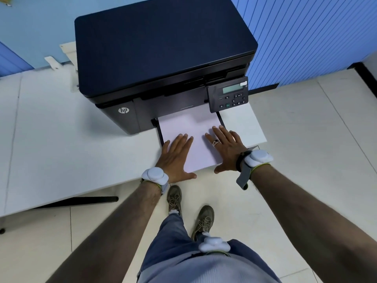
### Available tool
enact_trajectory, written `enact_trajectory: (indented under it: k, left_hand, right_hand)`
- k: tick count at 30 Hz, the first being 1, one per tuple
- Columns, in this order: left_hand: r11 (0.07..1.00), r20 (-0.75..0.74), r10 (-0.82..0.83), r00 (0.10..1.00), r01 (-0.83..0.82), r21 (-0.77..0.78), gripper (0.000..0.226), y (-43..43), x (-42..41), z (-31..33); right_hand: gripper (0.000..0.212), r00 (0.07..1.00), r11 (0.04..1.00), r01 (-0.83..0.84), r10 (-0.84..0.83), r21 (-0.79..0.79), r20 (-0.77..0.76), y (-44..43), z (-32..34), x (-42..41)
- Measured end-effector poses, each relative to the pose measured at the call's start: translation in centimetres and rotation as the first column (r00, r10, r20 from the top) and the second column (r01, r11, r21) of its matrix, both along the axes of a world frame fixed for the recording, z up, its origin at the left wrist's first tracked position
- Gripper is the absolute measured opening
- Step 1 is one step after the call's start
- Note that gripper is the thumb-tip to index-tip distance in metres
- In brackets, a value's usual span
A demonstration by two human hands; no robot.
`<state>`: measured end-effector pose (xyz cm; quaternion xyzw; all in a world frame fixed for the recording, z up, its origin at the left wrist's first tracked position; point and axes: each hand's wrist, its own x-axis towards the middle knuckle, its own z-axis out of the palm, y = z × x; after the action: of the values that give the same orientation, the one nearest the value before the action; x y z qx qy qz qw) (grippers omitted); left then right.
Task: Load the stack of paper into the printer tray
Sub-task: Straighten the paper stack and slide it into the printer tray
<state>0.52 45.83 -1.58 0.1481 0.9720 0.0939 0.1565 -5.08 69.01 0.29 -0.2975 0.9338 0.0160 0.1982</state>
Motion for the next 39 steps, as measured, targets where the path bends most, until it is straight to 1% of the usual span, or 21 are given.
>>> enact_trajectory:
  k: [2,4,8,11,13,17,20,26,29,33,37,39]
  left_hand:
    - [0.999,-0.028,0.047,0.999,-0.047,-0.006,0.124,0.3,-1.0,-0.2]
    - [0.997,-0.024,0.074,0.997,-0.075,-0.013,0.126,0.4,-2.1,-0.3]
    - [0.995,0.024,0.093,0.995,-0.093,-0.034,0.136,0.2,-4.0,-0.2]
    - [0.992,-0.010,0.119,0.993,-0.120,-0.036,0.131,-0.2,-5.2,-0.3]
    - [0.991,-0.042,0.129,0.991,-0.131,-0.042,0.127,-0.5,-6.0,-0.2]
    - [0.985,-0.074,0.151,0.986,-0.156,-0.071,0.127,-1.3,-7.2,0.1]
    - [0.981,-0.089,0.161,0.983,-0.169,-0.094,0.129,-1.5,-7.6,0.2]
    - [0.975,-0.069,0.202,0.977,-0.207,-0.084,0.129,-1.9,-7.0,-0.2]
    - [0.969,-0.059,0.228,0.972,-0.233,-0.086,0.130,-2.3,-6.7,-0.4]
    - [0.970,-0.063,0.222,0.973,-0.227,-0.083,0.131,-2.8,-6.6,-0.1]
    - [0.968,-0.065,0.227,0.972,-0.233,-0.091,0.130,-2.8,-6.8,0.1]
    - [0.968,-0.070,0.229,0.971,-0.235,-0.091,0.130,-2.8,-6.8,0.1]
  right_hand:
    - [0.125,0.999,0.999,0.033,-0.034,-0.003,-0.022,-0.4,0.1,-0.6]
    - [0.126,0.998,0.998,0.059,-0.059,-0.012,-0.027,-0.8,0.1,-1.2]
    - [0.135,1.000,0.999,0.029,-0.029,-0.033,0.008,-1.8,-0.2,-1.4]
    - [0.139,0.999,0.998,0.035,-0.035,-0.053,0.008,-2.4,-0.8,-1.0]
    - [0.138,0.997,0.993,0.079,-0.079,-0.082,-0.001,-2.6,-1.2,-0.7]
    - [0.137,0.990,0.983,0.134,-0.137,-0.123,-0.013,-2.8,-1.3,-0.4]
    - [0.133,0.990,0.980,0.131,-0.138,-0.148,-0.039,-2.8,-1.2,-0.1]
    - [0.122,0.967,0.962,0.181,-0.212,-0.202,-0.140,-3.4,-0.7,-0.3]
    - [0.118,0.955,0.954,0.218,-0.252,-0.206,-0.155,-4.1,-0.7,-0.8]
    - [0.115,0.939,0.943,0.260,-0.297,-0.209,-0.175,-5.2,-0.6,-1.5]
    - [0.113,0.929,0.940,0.277,-0.315,-0.202,-0.194,-5.8,-0.4,-2.2]
    - [0.109,0.923,0.938,0.278,-0.320,-0.207,-0.214,-5.9,-0.6,-2.2]
